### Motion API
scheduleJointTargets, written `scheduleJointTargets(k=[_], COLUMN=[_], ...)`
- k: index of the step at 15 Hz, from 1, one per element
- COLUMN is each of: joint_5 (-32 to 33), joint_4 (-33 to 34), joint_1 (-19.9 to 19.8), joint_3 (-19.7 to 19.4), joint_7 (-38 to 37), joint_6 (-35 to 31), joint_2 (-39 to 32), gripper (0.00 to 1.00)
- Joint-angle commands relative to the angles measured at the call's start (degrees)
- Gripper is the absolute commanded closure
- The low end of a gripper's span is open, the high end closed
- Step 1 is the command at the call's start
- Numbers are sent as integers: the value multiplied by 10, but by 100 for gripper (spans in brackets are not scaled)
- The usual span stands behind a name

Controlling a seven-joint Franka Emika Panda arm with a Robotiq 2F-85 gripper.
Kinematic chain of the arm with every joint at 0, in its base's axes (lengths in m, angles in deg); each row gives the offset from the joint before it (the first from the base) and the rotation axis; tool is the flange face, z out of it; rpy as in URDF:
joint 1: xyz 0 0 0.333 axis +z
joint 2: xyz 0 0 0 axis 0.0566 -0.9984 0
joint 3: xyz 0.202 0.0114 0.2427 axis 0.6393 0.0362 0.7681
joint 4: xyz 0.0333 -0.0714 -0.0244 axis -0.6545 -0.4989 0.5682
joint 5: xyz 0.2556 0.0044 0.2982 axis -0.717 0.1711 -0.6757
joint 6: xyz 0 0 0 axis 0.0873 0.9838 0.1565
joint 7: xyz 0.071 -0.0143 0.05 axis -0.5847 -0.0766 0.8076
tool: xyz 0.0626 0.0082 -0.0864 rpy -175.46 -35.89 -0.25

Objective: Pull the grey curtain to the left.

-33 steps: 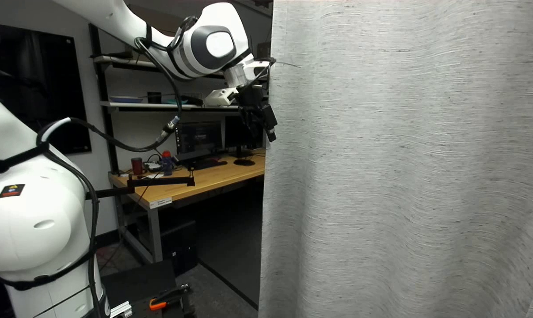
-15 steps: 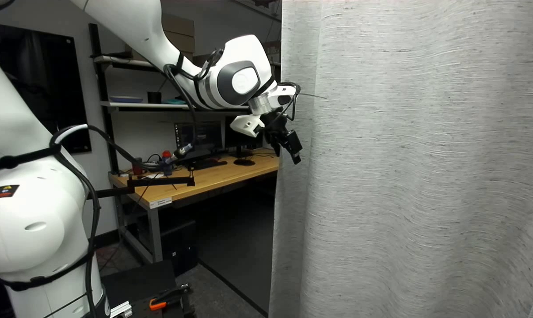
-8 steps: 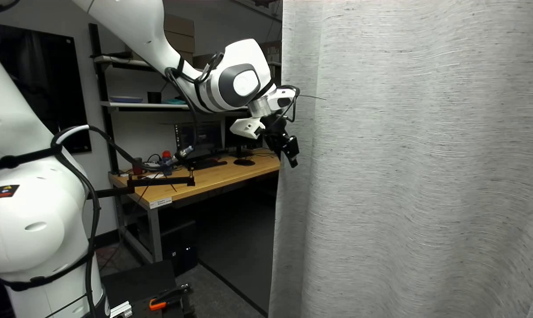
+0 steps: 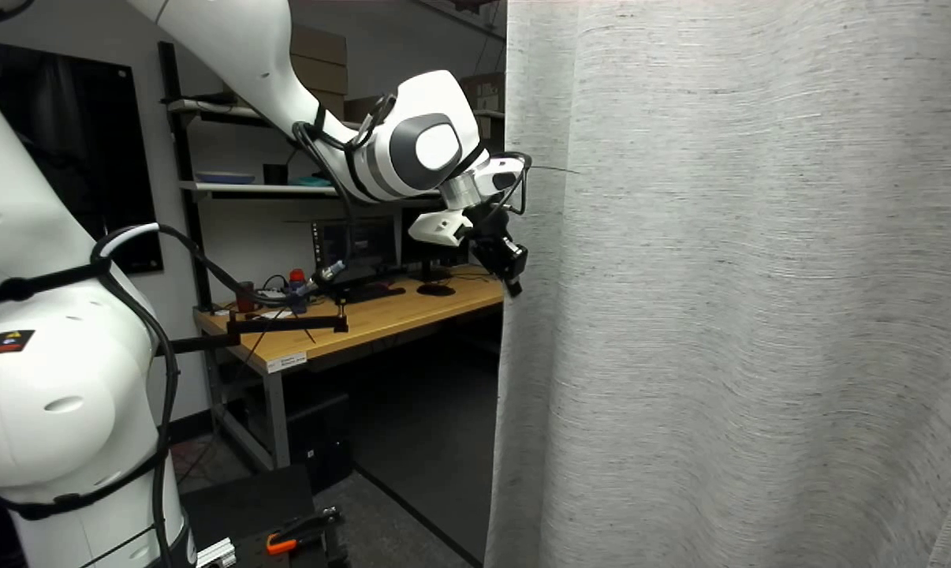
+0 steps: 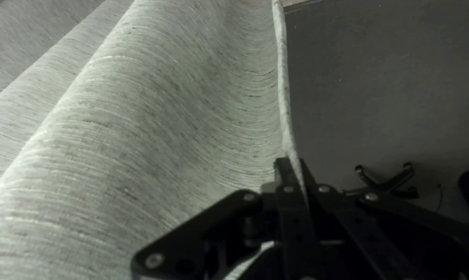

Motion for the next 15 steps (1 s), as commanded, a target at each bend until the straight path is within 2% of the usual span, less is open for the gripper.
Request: scheduleJointTargets(k=[1,6,10,15], joint_5=[-1,10,43,100], joint_4=[8,34,58,112], joint_1=[3,23,33,34], joint_3=[4,41,91,118], joint_7=[-14,-21,-40,-50], joint_6=[-3,8,19,32], joint_2=[1,-19,-40,-92], gripper=[99,99,99,99])
